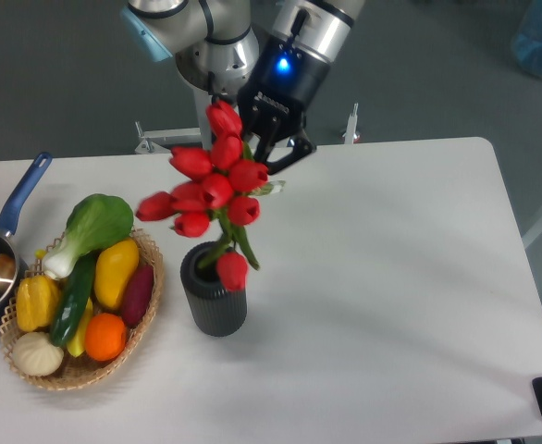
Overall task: Insert the flowers into the vase
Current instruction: 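Tilt the tulips and lower their stems into the vase opening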
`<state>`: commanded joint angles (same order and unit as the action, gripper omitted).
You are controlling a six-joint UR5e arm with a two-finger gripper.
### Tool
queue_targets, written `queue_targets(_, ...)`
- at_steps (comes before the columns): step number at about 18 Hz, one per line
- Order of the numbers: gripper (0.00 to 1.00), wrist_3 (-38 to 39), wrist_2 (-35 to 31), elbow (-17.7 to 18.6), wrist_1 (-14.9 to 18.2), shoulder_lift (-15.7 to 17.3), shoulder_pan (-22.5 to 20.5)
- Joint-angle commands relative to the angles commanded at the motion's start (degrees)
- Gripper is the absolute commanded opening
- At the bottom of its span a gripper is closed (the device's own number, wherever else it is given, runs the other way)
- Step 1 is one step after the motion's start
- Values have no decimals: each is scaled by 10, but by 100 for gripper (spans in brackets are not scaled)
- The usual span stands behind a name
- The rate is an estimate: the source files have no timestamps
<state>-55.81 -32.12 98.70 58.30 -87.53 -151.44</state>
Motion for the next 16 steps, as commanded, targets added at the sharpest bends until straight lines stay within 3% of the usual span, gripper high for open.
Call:
queue_targets(5, 7, -6, 97, 30, -38, -9, 0)
queue_targets(11, 7, -62, 183, 45, -39, -31, -3)
queue_targets(16, 7, -90, 203, 48, -40, -44, -3)
